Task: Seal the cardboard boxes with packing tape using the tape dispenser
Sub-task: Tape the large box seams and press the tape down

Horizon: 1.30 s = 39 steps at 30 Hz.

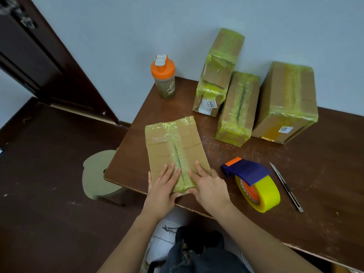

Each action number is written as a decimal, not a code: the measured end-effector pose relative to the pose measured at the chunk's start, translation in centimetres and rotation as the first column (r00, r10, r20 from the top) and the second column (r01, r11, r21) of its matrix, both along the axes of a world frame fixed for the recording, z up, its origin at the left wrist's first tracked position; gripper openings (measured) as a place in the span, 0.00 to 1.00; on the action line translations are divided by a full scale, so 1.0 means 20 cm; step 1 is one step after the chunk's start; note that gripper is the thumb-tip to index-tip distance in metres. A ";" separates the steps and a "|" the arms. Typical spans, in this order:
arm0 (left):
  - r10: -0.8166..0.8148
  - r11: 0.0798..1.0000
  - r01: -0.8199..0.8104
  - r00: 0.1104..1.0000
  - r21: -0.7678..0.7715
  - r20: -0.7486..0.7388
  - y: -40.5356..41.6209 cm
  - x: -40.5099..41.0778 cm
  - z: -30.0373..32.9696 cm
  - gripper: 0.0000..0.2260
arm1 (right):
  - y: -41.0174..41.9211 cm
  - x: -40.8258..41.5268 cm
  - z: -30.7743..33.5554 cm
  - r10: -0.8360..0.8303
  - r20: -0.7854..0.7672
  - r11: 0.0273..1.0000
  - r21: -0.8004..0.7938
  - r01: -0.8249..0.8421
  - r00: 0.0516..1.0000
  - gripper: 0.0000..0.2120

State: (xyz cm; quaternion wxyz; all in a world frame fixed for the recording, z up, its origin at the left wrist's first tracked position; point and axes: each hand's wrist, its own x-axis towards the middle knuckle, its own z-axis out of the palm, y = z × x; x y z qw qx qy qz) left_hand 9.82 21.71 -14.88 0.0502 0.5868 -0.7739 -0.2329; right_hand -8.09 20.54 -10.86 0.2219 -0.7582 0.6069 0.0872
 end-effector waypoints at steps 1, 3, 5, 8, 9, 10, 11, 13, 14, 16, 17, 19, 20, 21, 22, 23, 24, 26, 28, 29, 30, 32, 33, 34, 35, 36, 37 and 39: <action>-0.016 1.000 0.016 1.000 0.026 -0.012 0.02 0.00 0.01 0.33 | 0.02 -0.01 0.01 0.013 0.006 1.000 0.009 -0.013 1.000 0.29; -0.019 0.994 0.033 0.991 0.106 -0.130 0.06 0.02 0.03 0.35 | 0.04 -0.05 0.04 0.016 0.039 0.999 0.047 -0.018 0.999 0.28; 0.029 0.990 0.011 0.962 0.143 -0.272 0.08 0.04 0.07 0.36 | 0.03 -0.09 0.09 -0.003 0.055 0.996 0.088 -0.001 0.999 0.27; 0.140 0.990 -0.137 0.951 0.030 -0.275 0.07 0.02 0.10 0.32 | -0.02 -0.05 0.13 0.010 0.046 1.000 0.007 -0.010 0.999 0.23; 0.181 0.982 -0.189 0.956 -0.009 -0.231 0.05 0.00 0.10 0.29 | -0.04 -0.02 0.11 0.042 0.053 0.999 -0.026 -0.041 0.998 0.24; 0.209 0.975 -0.218 0.966 -0.046 -0.154 0.03 -0.02 0.08 0.26 | -0.05 0.01 0.08 0.084 0.069 0.996 -0.032 -0.082 0.994 0.25; 0.222 0.971 -0.225 0.974 -0.079 -0.051 0.02 -0.04 0.06 0.26 | -0.04 0.04 0.04 0.131 0.076 0.991 -0.020 -0.129 0.989 0.26; 0.218 0.975 -0.208 0.968 -0.084 0.128 0.01 -0.07 0.02 0.28 | -0.01 0.08 -0.07 0.194 0.045 0.980 -0.053 -0.191 0.980 0.29; 0.226 0.973 -0.215 0.962 -0.085 0.156 0.01 -0.08 0.00 0.28 | 0.01 0.08 -0.12 0.196 0.018 0.976 -0.100 -0.194 0.980 0.29; 0.246 0.967 -0.230 0.957 -0.112 0.156 0.00 -0.08 -0.03 0.28 | 0.03 0.09 -0.16 0.148 -0.018 0.978 -0.145 -0.149 0.989 0.25; 0.251 0.964 -0.234 0.958 -0.129 0.141 0.01 -0.09 -0.04 0.28 | 0.04 0.10 -0.16 0.115 -0.031 0.978 -0.170 -0.119 0.993 0.25; 0.249 0.963 -0.235 0.964 -0.130 0.096 0.01 -0.08 -0.04 0.30 | 0.04 0.12 -0.16 0.044 -0.011 0.982 -0.185 -0.046 0.999 0.25; 0.237 0.966 -0.226 0.968 -0.125 0.084 0.00 -0.08 -0.04 0.30 | 0.04 0.14 -0.15 0.023 -0.007 0.979 -0.201 -0.024 1.000 0.25; 0.227 0.968 -0.216 0.971 -0.131 0.075 0.00 -0.07 -0.04 0.31 | 0.04 0.15 -0.15 0.025 -0.009 0.973 -0.228 -0.026 1.000 0.25; 0.220 0.969 -0.208 0.973 -0.133 0.077 0.00 -0.07 -0.04 0.30 | 0.04 0.15 -0.17 0.051 -0.017 0.965 -0.257 -0.053 0.999 0.25; 0.218 0.970 -0.206 0.972 -0.132 0.086 0.00 -0.06 -0.04 0.30 | 0.04 0.13 -0.18 0.088 -0.032 0.962 -0.257 -0.094 0.996 0.25; 0.219 0.969 -0.205 0.971 -0.137 0.098 0.00 -0.06 -0.03 0.28 | 0.02 0.11 -0.18 0.121 -0.046 0.962 -0.241 -0.128 0.992 0.25; 0.219 0.968 -0.203 0.970 -0.146 0.106 -0.01 -0.07 -0.04 0.26 | -0.03 0.06 -0.19 0.163 -0.051 0.963 -0.210 -0.170 0.985 0.25; 0.215 0.971 -0.199 0.970 -0.133 0.115 0.00 -0.07 -0.04 0.26 | -0.07 0.04 -0.19 0.189 -0.047 0.964 -0.181 -0.194 0.981 0.27; 0.213 0.972 -0.197 0.970 -0.131 0.120 0.00 -0.07 -0.03 0.27 | -0.07 0.05 -0.19 0.176 -0.055 0.966 -0.185 -0.183 0.983 0.27; 0.210 0.972 -0.193 0.969 -0.133 0.132 -0.01 -0.07 -0.03 0.27 | -0.07 0.06 -0.19 0.147 -0.056 0.970 -0.189 -0.155 0.987 0.27; 0.202 0.973 -0.179 0.966 -0.142 0.163 0.00 -0.08 -0.02 0.28 | -0.06 0.08 -0.18 0.087 -0.069 0.973 -0.209 -0.099 0.994 0.27; 0.200 0.973 -0.176 0.964 -0.147 0.175 -0.01 -0.08 -0.02 0.28 | -0.07 0.07 -0.17 0.094 -0.081 0.974 -0.198 -0.108 0.992 0.28; 0.198 0.974 -0.173 0.963 -0.143 0.182 -0.01 -0.08 -0.02 0.28 | -0.08 0.06 -0.17 0.119 -0.081 0.970 -0.204 -0.133 0.990 0.28; 0.195 0.976 -0.172 0.964 -0.136 0.182 -0.01 -0.08 -0.03 0.28 | -0.10 0.05 -0.15 0.141 -0.060 0.970 -0.193 -0.150 0.988 0.27; 0.192 0.977 -0.171 0.964 -0.127 0.185 -0.01 -0.08 -0.03 0.28 | -0.13 0.05 -0.13 0.148 -0.034 0.968 -0.200 -0.152 0.988 0.26; 0.195 0.976 -0.172 0.962 -0.131 0.189 -0.01 -0.08 -0.03 0.29 | -0.15 0.05 -0.12 0.147 -0.017 0.966 -0.215 -0.147 0.989 0.25; 0.200 0.975 -0.174 0.960 -0.140 0.195 -0.01 -0.08 -0.02 0.29 | -0.21 0.07 -0.10 0.110 0.013 0.971 -0.214 -0.104 0.994 0.27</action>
